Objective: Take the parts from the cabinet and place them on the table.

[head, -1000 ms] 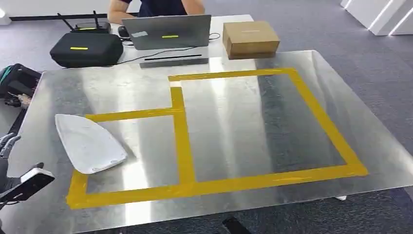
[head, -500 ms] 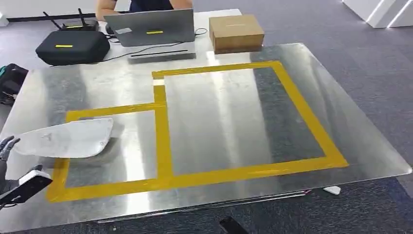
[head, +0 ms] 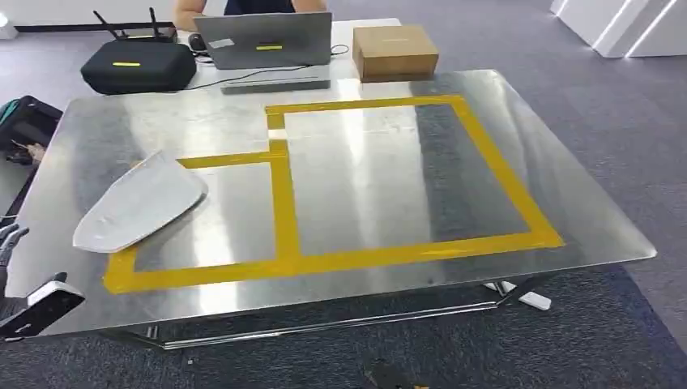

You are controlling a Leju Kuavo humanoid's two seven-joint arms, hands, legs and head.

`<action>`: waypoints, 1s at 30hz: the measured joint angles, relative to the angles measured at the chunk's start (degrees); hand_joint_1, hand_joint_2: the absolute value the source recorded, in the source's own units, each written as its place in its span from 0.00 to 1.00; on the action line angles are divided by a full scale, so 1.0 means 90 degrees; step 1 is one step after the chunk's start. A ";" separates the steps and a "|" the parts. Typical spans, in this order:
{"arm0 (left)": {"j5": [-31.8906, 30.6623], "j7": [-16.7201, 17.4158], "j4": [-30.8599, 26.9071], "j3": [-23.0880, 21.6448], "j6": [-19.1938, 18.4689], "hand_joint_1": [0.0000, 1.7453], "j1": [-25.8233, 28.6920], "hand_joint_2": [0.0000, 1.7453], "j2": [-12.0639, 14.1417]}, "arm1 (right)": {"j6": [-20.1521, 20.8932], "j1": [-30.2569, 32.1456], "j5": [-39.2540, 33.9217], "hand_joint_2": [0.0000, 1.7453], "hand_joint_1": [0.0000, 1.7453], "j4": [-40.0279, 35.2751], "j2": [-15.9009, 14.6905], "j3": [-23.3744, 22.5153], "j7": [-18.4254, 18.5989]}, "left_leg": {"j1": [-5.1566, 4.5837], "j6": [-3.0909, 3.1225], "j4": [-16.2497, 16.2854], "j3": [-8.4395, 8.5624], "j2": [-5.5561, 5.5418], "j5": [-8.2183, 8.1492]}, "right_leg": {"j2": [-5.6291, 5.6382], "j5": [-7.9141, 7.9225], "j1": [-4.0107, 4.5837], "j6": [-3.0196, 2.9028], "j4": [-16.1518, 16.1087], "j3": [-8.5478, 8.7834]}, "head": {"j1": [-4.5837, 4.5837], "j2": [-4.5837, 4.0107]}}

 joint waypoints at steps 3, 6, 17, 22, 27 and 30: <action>0.0012 0.0000 -0.0029 0.0073 -0.0002 0.00 0.0011 0.00 0.0019 | 0.0007 -0.0033 -0.0005 0.00 0.00 -0.0002 0.0007 0.0000 -0.0005 | -0.0016 -0.0090 0.0020 -0.0103 -0.0007 0.0189 | 0.0043 -0.0422 0.0023 -0.0080 -0.1331 0.0923 | -0.0017 0.0002; 0.0022 0.0000 -0.0029 0.0085 -0.0019 0.00 0.0054 0.00 0.0024 | 0.0007 0.0001 -0.0015 0.00 0.00 -0.0002 0.0017 0.0000 -0.0005 | 0.0036 -0.0201 -0.0030 -0.0125 -0.0011 0.0400 | 0.0018 -0.0248 0.0057 -0.0243 -0.1362 0.0725 | -0.0007 0.0000; 0.0029 0.0000 -0.0029 0.0102 -0.0041 0.00 0.0132 0.00 0.0041 | 0.0005 0.0007 -0.0034 0.00 0.00 -0.0002 0.0017 0.0000 -0.0005 | 0.0086 -0.0349 0.0286 0.1061 -0.0021 -0.0829 | -0.0030 0.0671 0.0048 -0.0265 -0.1297 -0.0317 | -0.0051 0.0000; 0.0036 0.0000 -0.0041 0.0114 -0.0058 0.00 0.0188 0.00 0.0044 | -0.0005 0.0026 -0.0044 0.00 0.00 0.0002 0.0010 0.0000 -0.0012 | 0.0055 -0.0046 -0.0139 0.1067 0.0004 -0.0792 | -0.0013 0.0894 0.0009 -0.0102 -0.1314 -0.0415 | -0.0046 0.0000; 0.0036 0.0000 -0.0041 0.0143 -0.0061 0.00 0.0207 0.00 0.0041 | -0.0024 0.0003 -0.0025 0.00 0.00 0.0005 -0.0002 0.0000 -0.0010 | 0.0032 0.0050 -0.0126 0.0571 0.0009 -0.0371 | -0.0017 -0.0675 0.0006 0.0018 0.0690 -0.0876 | 0.0005 0.0000; 0.0036 0.0000 -0.0041 0.0153 -0.0063 0.00 0.0220 0.00 0.0041 | -0.0027 0.0024 0.0024 0.00 0.00 0.0005 -0.0007 0.0000 0.0010 | 0.0014 0.0014 -0.0114 0.0183 0.0006 -0.0085 | -0.0018 -0.0053 0.0004 -0.0015 0.0410 -0.0282 | 0.0002 0.0000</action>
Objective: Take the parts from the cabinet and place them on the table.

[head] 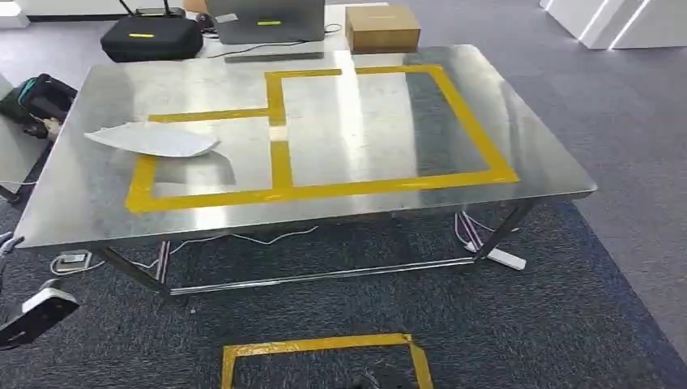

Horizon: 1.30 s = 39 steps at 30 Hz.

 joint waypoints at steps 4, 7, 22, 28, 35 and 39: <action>0.0000 0.0000 0.0000 0.0066 -0.0017 0.00 -0.0017 0.00 0.0034 | -0.0039 -0.0037 0.0299 0.00 0.00 -0.0002 0.0002 0.0000 0.0061 | -0.0015 -0.0106 0.0047 -0.0189 0.0000 0.0299 | 0.0026 -0.0387 0.0031 -0.0078 -0.1928 0.1356 | -0.0015 0.0002; 0.0000 0.0000 0.0041 0.0049 -0.0075 0.00 -0.0039 0.00 0.0036 | -0.0068 0.0005 0.0757 0.00 0.00 0.0000 -0.0072 0.0000 0.0180 | 0.0044 -0.0209 0.0026 -0.0266 -0.0004 0.0402 | -0.0008 -0.0191 0.0036 -0.0233 -0.1929 0.1206 | 0.0000 0.0000; 0.0024 -0.0078 0.0284 0.0041 -0.0107 0.00 -0.0122 0.00 0.0134 | -0.0289 0.0081 0.0952 0.00 0.00 0.0031 -0.0624 0.0000 0.0289 | 0.0063 -0.0067 0.0064 0.0745 -0.0032 -0.0680 | -0.0017 0.0870 0.0023 -0.0063 -0.1702 0.0028 | -0.0027 0.0000; 0.0024 -0.0080 0.0338 0.0036 -0.0107 0.00 -0.0145 0.00 0.0138 | -0.0284 0.0098 0.0954 0.00 0.00 0.0029 -0.0656 0.0000 0.0291 | 0.0032 0.0053 0.0081 0.0127 -0.0008 -0.0159 | -0.0012 -0.0624 -0.0030 0.0073 0.0426 -0.0522 | -0.0005 0.0000; 0.0024 -0.0097 0.0379 0.0041 -0.0107 0.00 -0.0197 0.00 0.0155 | -0.0289 0.0066 0.1183 0.00 0.00 0.0029 -0.0656 0.0000 0.0352 | 0.0047 -0.0119 0.0083 -0.0320 -0.0012 0.0404 | 0.0038 -0.0339 0.0035 -0.0063 -0.1846 0.1224 | 0.0000 -0.0002; 0.0024 -0.0100 0.0418 0.0032 -0.0107 0.00 -0.0155 0.00 0.0158 | -0.0284 0.0068 0.1183 0.00 0.00 0.0032 -0.0670 0.0000 0.0364 | 0.0094 -0.0272 0.0299 -0.0521 -0.0024 -0.0027 | -0.0007 -0.0012 0.0037 -0.0351 -0.1847 0.0936 | -0.0036 0.0000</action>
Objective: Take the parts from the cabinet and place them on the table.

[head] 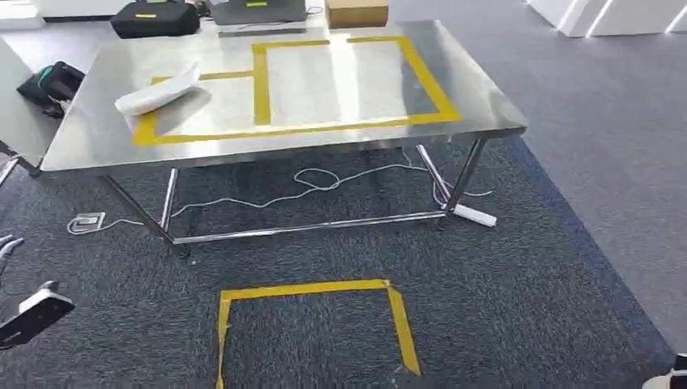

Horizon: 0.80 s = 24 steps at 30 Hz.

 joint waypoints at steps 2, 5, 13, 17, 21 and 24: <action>0.0000 0.0000 0.0017 -0.0002 0.0000 0.00 -0.0020 0.00 0.0000 | 0.0005 -0.0004 0.0000 0.00 0.00 0.0000 -0.0002 0.0000 0.0002 | 0.0003 -0.0056 0.0983 -0.0257 0.0002 -0.0821 | -0.0006 0.0207 0.0000 -0.0021 0.0010 -0.0181 | -0.0022 0.0000; 0.0000 0.0000 0.0048 -0.0010 -0.0002 0.00 -0.0015 0.00 0.0000 | 0.0039 0.0023 -0.0012 0.00 0.00 -0.0002 0.0000 0.0000 0.0002 | 0.0003 -0.0089 0.1929 -0.0275 0.0002 -0.0880 | -0.0030 0.0482 -0.0003 -0.0007 0.0037 -0.0556 | -0.0024 0.0000; -0.0005 0.0000 0.0070 -0.0041 -0.0002 0.00 -0.0081 0.00 -0.0005 | 0.0061 0.0038 -0.0056 0.00 0.00 -0.0002 0.0000 -0.0002 0.0007 | -0.0037 0.0142 -0.0226 0.1470 -0.0018 -0.0783 | -0.0035 0.1057 -0.0021 0.0236 0.0110 -0.1031 | -0.0002 0.0000; -0.0015 0.0010 0.0078 -0.0049 -0.0002 0.00 -0.0104 0.00 -0.0015 | 0.0068 0.0072 -0.0061 0.00 0.00 -0.0002 0.0000 0.0000 0.0010 | -0.0013 0.0299 -0.0245 0.1116 0.0008 -0.0476 | -0.0018 -0.0133 -0.0072 0.0377 0.1261 -0.1483 | 0.0032 0.0000; -0.0126 0.0236 0.0112 -0.0061 -0.0019 0.00 -0.0123 0.00 -0.0019 | 0.0083 0.0084 -0.0117 0.00 0.00 -0.0002 0.0000 0.0000 -0.0027 | -0.0015 0.0257 -0.0231 0.0739 0.0020 -0.0175 | -0.0018 -0.0023 -0.0090 0.0409 0.2268 -0.1453 | 0.0037 0.0000; -0.0160 0.0255 0.0124 -0.0075 -0.0019 0.00 -0.0150 0.00 -0.0015 | 0.0087 0.0062 -0.0187 0.00 0.00 -0.0002 0.0000 -0.0005 -0.0102 | -0.0018 0.0168 -0.0209 0.0562 0.0008 -0.0006 | -0.0009 0.0014 -0.0136 0.0390 0.0580 -0.0158 | 0.0051 0.0002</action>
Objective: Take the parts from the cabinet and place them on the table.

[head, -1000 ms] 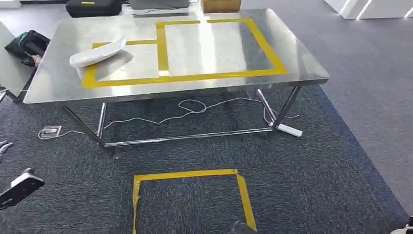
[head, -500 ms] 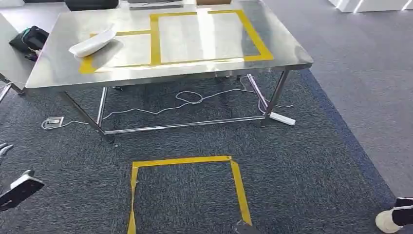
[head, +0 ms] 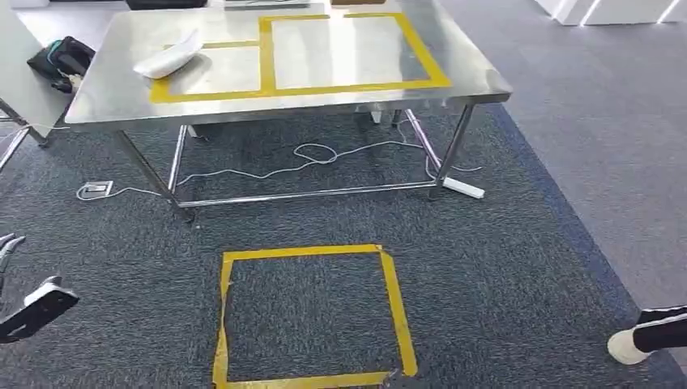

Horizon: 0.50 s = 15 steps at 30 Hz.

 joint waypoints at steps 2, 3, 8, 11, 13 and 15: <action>-0.0015 0.0041 0.0002 -0.0007 0.0000 0.00 -0.0033 0.00 0.0015 | -0.0012 -0.0021 -0.0048 0.00 0.00 0.0000 0.0000 -0.0005 -0.0051 | -0.0022 -0.0073 0.0027 -0.0038 0.0002 0.0084 | 0.0037 -0.0178 0.0026 -0.0077 -0.0475 0.0267 | -0.0015 0.0000; -0.0017 0.0046 0.0002 -0.0017 0.0000 0.00 -0.0043 0.00 0.0017 | -0.0027 -0.0025 -0.0056 0.00 0.00 0.0000 0.0000 -0.0007 -0.0056 | -0.0020 -0.0091 0.0003 -0.0043 -0.0001 0.0116 | 0.0036 -0.0164 0.0037 -0.0106 -0.0494 0.0202 | -0.0005 -0.0002; -0.0080 0.0116 0.0036 -0.0075 -0.0022 0.00 -0.0043 0.00 0.0051 | -0.0201 0.0010 -0.0010 0.00 0.00 0.0002 -0.0017 -0.0007 -0.0019 | -0.0031 0.0178 -0.0018 -0.0073 0.0000 -0.0010 | 0.0036 -0.0074 0.0029 -0.0150 -0.0509 0.0161 | -0.0037 -0.0002; -0.0195 0.0180 0.0070 -0.0107 -0.0022 0.00 -0.0040 0.00 0.0073 | -0.0262 0.0025 0.0032 0.00 0.00 0.0002 -0.0017 -0.0002 0.0024 | -0.0030 0.0245 -0.0040 -0.0090 -0.0003 0.0193 | 0.0036 -0.0052 0.0054 -0.0162 -0.0467 0.0163 | -0.0036 -0.0002; -0.0265 0.0228 0.0100 -0.0134 -0.0015 0.00 -0.0038 0.00 0.0100 | -0.0294 0.0025 0.0029 0.00 0.00 0.0002 -0.0017 -0.0002 0.0027 | -0.0026 0.0179 -0.0021 -0.0120 -0.0001 0.0260 | 0.0037 -0.0057 0.0061 -0.0159 -0.0443 0.0144 | -0.0032 -0.0002; -0.0306 0.0279 0.0117 -0.0160 -0.0012 0.00 -0.0039 0.00 0.0112 | -0.0291 0.0021 0.0020 0.00 0.00 0.0002 -0.0017 -0.0002 0.0027 | -0.0030 0.0140 -0.0013 -0.0153 -0.0001 0.0261 | 0.0032 -0.0059 0.0057 -0.0155 -0.0442 0.0122 | -0.0029 -0.0002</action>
